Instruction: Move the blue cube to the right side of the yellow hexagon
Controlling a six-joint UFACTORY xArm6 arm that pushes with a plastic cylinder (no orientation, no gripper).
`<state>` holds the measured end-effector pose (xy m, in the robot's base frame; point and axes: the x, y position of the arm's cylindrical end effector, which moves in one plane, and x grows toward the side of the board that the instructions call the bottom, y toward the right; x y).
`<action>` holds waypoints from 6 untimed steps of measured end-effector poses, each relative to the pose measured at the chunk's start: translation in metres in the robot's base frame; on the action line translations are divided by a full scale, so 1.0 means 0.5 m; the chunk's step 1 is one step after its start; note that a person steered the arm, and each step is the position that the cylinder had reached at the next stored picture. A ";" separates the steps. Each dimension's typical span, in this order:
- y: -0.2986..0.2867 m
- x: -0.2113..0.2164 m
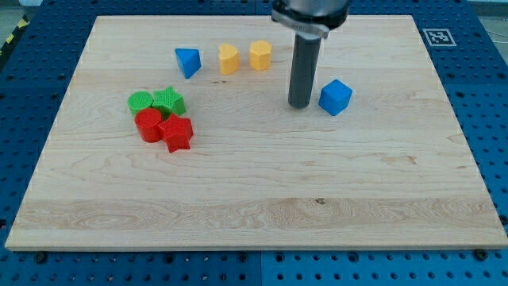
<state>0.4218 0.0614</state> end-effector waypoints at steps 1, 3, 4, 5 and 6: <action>0.052 0.073; 0.126 -0.011; 0.107 -0.043; 0.107 -0.065; 0.107 -0.066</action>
<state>0.3888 0.1148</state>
